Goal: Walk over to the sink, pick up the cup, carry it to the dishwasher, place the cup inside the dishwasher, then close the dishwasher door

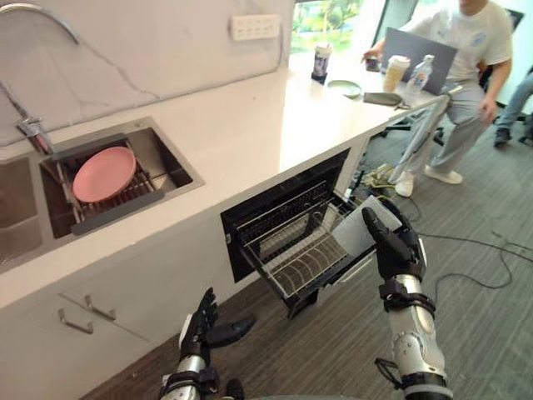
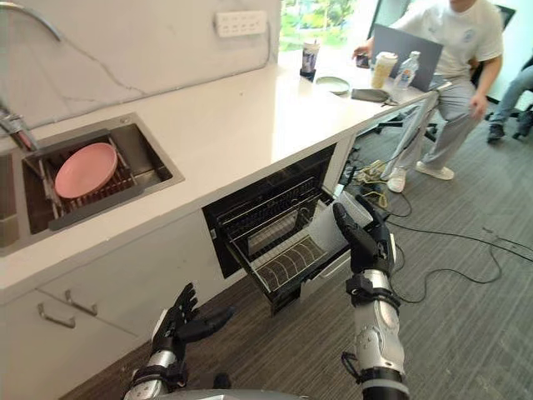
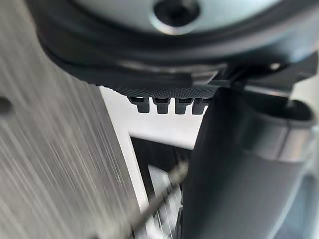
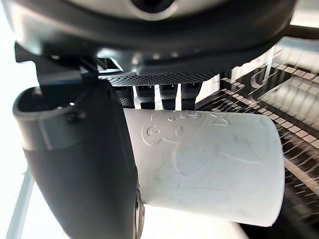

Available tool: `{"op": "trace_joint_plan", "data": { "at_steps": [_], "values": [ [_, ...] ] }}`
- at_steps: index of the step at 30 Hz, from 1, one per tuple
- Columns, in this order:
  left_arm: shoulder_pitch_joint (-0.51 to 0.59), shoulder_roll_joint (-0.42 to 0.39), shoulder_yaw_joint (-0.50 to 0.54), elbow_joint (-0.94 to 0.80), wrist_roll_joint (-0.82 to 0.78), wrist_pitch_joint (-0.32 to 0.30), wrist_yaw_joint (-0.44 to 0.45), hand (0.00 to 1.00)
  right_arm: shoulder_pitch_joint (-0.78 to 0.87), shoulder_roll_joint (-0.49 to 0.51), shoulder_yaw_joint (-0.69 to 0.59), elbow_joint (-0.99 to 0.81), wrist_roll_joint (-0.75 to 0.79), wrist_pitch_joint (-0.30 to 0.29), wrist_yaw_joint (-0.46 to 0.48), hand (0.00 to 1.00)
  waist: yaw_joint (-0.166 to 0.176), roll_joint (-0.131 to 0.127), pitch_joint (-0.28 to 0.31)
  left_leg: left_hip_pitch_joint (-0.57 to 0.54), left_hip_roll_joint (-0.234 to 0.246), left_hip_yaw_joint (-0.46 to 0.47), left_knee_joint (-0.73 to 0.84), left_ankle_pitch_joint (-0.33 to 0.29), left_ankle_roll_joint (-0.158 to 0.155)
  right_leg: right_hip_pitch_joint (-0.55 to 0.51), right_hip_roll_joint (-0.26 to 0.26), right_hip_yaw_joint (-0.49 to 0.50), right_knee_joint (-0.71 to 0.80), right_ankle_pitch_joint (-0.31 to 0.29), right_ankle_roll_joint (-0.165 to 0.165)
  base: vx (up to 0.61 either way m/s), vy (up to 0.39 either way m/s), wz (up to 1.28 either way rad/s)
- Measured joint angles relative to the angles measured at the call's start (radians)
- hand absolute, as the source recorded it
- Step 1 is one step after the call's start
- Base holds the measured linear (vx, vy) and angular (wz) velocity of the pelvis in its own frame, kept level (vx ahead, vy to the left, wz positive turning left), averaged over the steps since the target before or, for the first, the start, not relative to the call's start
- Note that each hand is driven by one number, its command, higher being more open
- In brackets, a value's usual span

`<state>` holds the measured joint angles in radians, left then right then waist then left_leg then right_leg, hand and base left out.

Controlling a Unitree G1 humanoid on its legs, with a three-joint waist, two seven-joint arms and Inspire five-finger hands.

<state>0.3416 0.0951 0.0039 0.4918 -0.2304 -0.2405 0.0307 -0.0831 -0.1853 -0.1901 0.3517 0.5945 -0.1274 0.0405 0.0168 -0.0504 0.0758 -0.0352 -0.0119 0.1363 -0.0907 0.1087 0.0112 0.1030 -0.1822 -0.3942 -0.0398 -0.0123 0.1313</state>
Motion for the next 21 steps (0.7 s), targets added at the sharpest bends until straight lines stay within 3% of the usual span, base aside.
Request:
{"op": "trace_joint_plan", "data": {
  "at_steps": [5,8,13,21],
  "values": [
    [-0.038,0.017,0.112,0.026,0.065,-0.02,0.059,1.0,-0.235,-0.123,0.012,0.187,-0.086,0.064,-0.044,0.0,0.077,0.009,0.101,-0.087,0.004,-0.053,0.007,0.033,0.007,-0.054,0.008,-0.05,0.0,0.014,-0.007,0.0,-0.016,0.37],
    [-0.106,0.035,0.147,0.038,0.066,-0.04,0.081,1.0,-0.467,-0.23,0.052,0.301,-0.088,0.079,-0.061,0.0,0.124,0.007,0.209,-0.151,0.014,-0.073,0.008,0.058,0.007,-0.106,0.022,-0.066,0.001,0.031,-0.019,-0.04,-0.003,0.16],
    [-0.123,0.038,0.147,0.071,0.075,-0.059,0.095,1.0,-0.582,-0.311,0.101,0.32,-0.088,0.089,-0.056,0.0,0.154,0.006,0.272,-0.198,0.013,-0.099,0.008,0.07,0.011,-0.146,0.021,-0.088,0.02,0.034,-0.021,0.0,0.013,0.16],
    [-0.128,0.041,0.156,0.173,0.097,-0.052,0.098,1.0,-0.729,-0.386,0.181,0.515,-0.171,0.203,0.029,0.0,0.19,0.025,0.359,-0.245,0.012,-0.115,0.008,0.083,0.014,-0.2,0.014,-0.104,0.055,0.031,-0.025,0.0,0.023,0.05]
  ]
}}
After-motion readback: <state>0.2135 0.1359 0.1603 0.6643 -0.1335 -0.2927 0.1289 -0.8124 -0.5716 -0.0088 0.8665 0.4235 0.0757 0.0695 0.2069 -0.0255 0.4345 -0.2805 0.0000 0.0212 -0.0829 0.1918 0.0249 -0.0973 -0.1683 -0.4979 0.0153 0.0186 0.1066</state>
